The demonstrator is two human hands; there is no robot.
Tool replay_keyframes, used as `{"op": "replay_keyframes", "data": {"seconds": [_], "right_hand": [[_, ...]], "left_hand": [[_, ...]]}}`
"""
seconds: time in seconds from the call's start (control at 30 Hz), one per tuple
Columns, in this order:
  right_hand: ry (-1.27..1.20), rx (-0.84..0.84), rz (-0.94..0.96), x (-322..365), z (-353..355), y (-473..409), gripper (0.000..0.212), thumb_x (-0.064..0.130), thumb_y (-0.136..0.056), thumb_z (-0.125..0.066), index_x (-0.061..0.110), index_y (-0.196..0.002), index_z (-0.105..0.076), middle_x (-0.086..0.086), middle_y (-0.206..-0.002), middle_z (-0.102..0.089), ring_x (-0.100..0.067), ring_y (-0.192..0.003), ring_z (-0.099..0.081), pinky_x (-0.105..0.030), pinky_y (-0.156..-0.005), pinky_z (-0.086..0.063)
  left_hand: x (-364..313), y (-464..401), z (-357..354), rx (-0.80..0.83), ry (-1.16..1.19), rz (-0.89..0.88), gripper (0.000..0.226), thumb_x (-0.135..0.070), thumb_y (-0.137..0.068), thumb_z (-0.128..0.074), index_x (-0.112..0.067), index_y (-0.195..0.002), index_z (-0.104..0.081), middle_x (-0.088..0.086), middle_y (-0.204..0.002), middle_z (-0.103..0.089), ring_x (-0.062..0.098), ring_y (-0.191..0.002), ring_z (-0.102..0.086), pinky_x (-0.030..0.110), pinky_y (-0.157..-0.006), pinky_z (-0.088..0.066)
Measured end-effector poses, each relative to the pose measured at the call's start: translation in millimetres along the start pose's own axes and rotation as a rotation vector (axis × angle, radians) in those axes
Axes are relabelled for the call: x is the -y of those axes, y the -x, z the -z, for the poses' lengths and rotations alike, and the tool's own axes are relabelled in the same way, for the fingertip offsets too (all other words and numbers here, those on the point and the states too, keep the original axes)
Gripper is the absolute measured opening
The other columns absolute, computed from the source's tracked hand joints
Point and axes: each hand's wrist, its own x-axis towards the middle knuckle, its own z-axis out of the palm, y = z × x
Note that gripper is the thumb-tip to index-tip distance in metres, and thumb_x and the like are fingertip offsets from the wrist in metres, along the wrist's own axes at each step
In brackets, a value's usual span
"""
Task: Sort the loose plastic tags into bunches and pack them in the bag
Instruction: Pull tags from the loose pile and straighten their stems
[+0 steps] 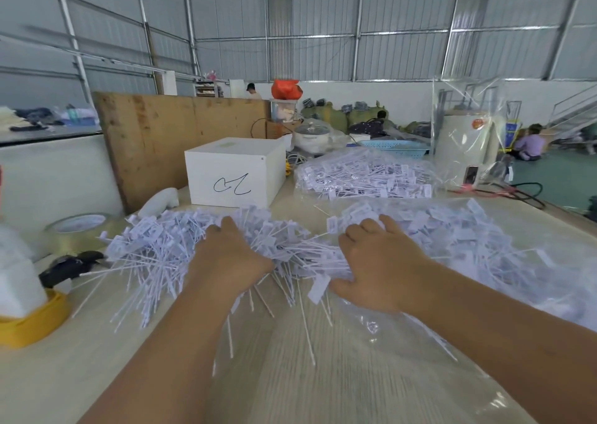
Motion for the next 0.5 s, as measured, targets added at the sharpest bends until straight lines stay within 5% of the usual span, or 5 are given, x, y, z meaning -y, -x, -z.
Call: {"op": "replay_keyframes", "data": {"seconds": [0.17,0.37,0.5], "right_hand": [[0.088,0.147,-0.044,17.0,-3.4,-29.1,0.063,0.059,-0.086,-0.052,0.014,-0.130,-0.048,-0.007,-0.128,-0.052,-0.027,-0.120,-0.041,-0.043,-0.097,-0.036],[0.081,0.084,-0.050,22.6,1.4,-40.7,0.018,0.030,-0.079,-0.065,0.023,-0.095,-0.060,0.004,-0.085,-0.054,-0.021,-0.093,-0.053,-0.044,-0.086,-0.027],[0.010,0.025,-0.022,17.5,2.1,-37.3,0.007,0.023,-0.081,-0.056,0.024,-0.087,-0.057,0.005,-0.086,-0.058,-0.020,-0.087,-0.054,-0.041,-0.079,-0.020]], "left_hand": [[-3.8,4.7,3.4,0.037,-0.047,-0.027,0.098,-0.054,-0.072,-0.076,-0.014,-0.147,-0.028,0.010,-0.146,-0.033,0.034,-0.132,-0.037,0.045,-0.103,-0.041],[-8.2,8.8,2.2,0.000,-0.079,-0.098,0.081,-0.053,-0.076,-0.070,-0.017,-0.141,-0.037,0.007,-0.139,-0.038,0.031,-0.128,-0.038,0.043,-0.099,-0.041],[-14.9,12.1,-2.8,-0.071,-0.088,-0.241,0.074,-0.049,-0.079,-0.068,-0.020,-0.141,-0.039,0.004,-0.140,-0.037,0.030,-0.129,-0.034,0.043,-0.103,-0.036]]}}
